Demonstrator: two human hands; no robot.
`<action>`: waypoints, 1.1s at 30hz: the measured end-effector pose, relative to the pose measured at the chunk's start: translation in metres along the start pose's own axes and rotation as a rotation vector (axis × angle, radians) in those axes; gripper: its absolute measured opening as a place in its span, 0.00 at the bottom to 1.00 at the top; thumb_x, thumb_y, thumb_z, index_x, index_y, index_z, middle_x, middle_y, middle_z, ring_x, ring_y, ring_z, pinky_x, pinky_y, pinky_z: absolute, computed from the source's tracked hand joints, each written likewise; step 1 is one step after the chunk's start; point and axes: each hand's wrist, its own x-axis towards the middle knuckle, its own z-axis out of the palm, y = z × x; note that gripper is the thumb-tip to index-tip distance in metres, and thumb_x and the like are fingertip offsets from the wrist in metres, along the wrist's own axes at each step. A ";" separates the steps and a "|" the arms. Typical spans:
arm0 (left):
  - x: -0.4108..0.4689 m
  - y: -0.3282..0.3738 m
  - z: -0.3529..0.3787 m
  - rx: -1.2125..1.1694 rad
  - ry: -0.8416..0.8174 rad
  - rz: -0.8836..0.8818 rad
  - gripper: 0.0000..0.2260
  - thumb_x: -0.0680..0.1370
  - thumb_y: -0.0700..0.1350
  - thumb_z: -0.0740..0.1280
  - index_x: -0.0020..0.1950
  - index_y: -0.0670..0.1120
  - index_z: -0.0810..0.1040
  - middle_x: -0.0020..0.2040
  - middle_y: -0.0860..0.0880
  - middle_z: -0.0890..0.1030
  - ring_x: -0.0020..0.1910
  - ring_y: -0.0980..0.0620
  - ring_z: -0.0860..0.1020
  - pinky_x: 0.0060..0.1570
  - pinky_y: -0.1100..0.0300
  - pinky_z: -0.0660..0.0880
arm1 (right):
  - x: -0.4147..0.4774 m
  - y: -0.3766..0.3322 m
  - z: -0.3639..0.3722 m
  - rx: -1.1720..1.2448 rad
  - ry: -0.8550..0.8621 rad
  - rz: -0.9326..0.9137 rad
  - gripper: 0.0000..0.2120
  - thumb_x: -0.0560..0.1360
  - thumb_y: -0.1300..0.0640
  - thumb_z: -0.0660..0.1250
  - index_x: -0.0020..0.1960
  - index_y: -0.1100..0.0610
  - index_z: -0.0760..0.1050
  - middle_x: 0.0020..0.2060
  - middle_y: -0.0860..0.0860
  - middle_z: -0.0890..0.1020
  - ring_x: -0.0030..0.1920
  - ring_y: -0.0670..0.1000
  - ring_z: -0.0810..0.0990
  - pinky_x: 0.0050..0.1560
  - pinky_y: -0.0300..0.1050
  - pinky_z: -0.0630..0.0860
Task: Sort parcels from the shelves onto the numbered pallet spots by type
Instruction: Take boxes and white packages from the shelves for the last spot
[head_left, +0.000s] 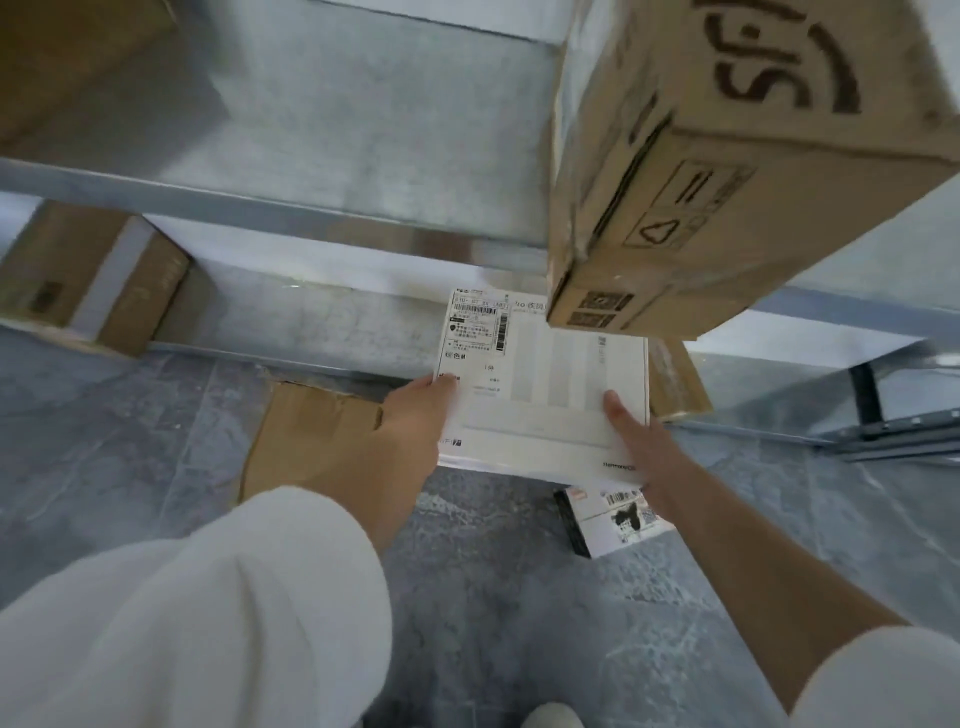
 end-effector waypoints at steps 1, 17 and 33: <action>-0.017 0.002 -0.006 -0.004 0.018 0.000 0.12 0.82 0.48 0.60 0.64 0.50 0.74 0.48 0.54 0.74 0.36 0.61 0.69 0.32 0.74 0.69 | -0.020 -0.004 -0.001 0.006 -0.006 -0.007 0.40 0.62 0.31 0.71 0.68 0.50 0.71 0.59 0.50 0.80 0.58 0.56 0.79 0.63 0.58 0.74; -0.265 -0.010 -0.097 -0.124 0.247 -0.241 0.05 0.76 0.46 0.69 0.51 0.49 0.78 0.41 0.50 0.77 0.45 0.47 0.76 0.43 0.57 0.73 | -0.296 0.019 -0.016 -0.110 0.020 0.091 0.21 0.76 0.43 0.65 0.64 0.53 0.75 0.56 0.52 0.82 0.55 0.54 0.80 0.56 0.49 0.75; -0.516 0.047 -0.101 -0.226 -0.027 0.255 0.15 0.77 0.42 0.69 0.63 0.54 0.79 0.55 0.56 0.83 0.52 0.56 0.82 0.54 0.60 0.77 | -0.543 -0.049 -0.146 -0.006 0.080 -0.309 0.24 0.81 0.47 0.59 0.74 0.41 0.55 0.60 0.40 0.71 0.59 0.46 0.72 0.58 0.39 0.65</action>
